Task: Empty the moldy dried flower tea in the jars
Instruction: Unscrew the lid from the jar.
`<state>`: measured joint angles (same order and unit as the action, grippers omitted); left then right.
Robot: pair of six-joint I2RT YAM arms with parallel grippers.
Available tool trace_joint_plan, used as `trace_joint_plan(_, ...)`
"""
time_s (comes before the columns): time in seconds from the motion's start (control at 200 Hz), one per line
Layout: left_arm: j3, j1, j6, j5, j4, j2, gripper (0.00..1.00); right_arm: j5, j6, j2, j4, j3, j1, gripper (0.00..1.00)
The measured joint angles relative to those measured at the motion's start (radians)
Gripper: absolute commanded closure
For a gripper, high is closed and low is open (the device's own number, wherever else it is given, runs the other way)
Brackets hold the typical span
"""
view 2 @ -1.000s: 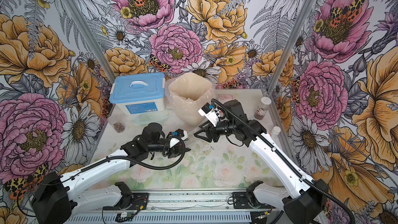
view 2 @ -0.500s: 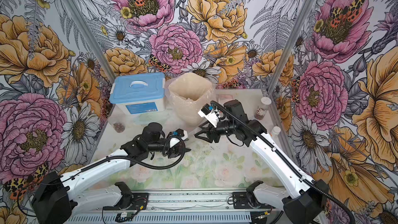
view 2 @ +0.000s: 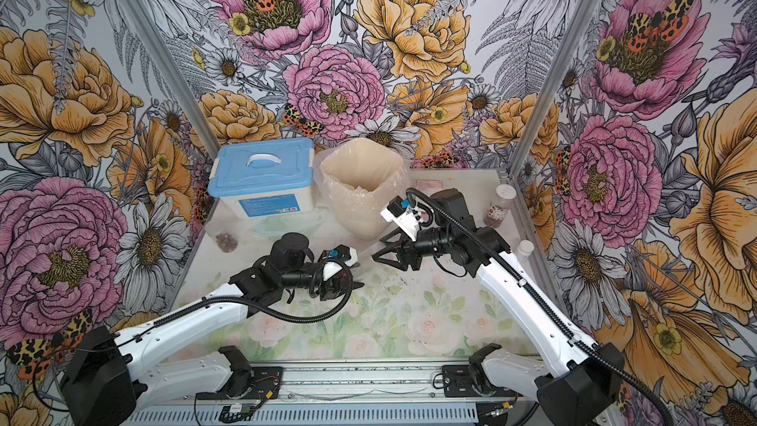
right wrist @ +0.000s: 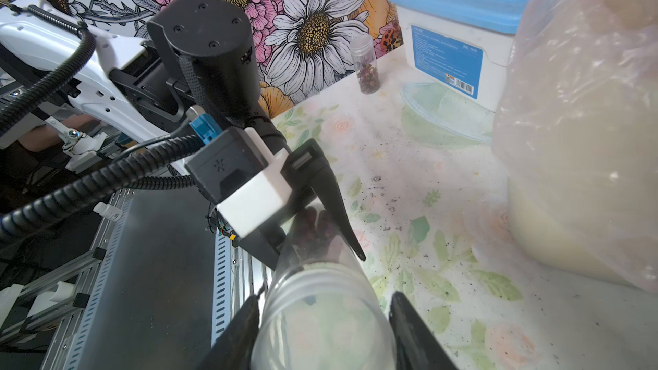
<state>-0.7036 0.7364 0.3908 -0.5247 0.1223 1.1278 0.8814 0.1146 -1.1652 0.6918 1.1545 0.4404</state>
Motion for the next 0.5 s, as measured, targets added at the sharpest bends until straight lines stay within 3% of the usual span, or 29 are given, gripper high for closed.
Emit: trace_joint_plan(0.5,0.0,0.006,0.009,0.016,-0.014,0.0,0.5,0.033,-0.009,0.0,0.006,0.0,-0.026,0.6)
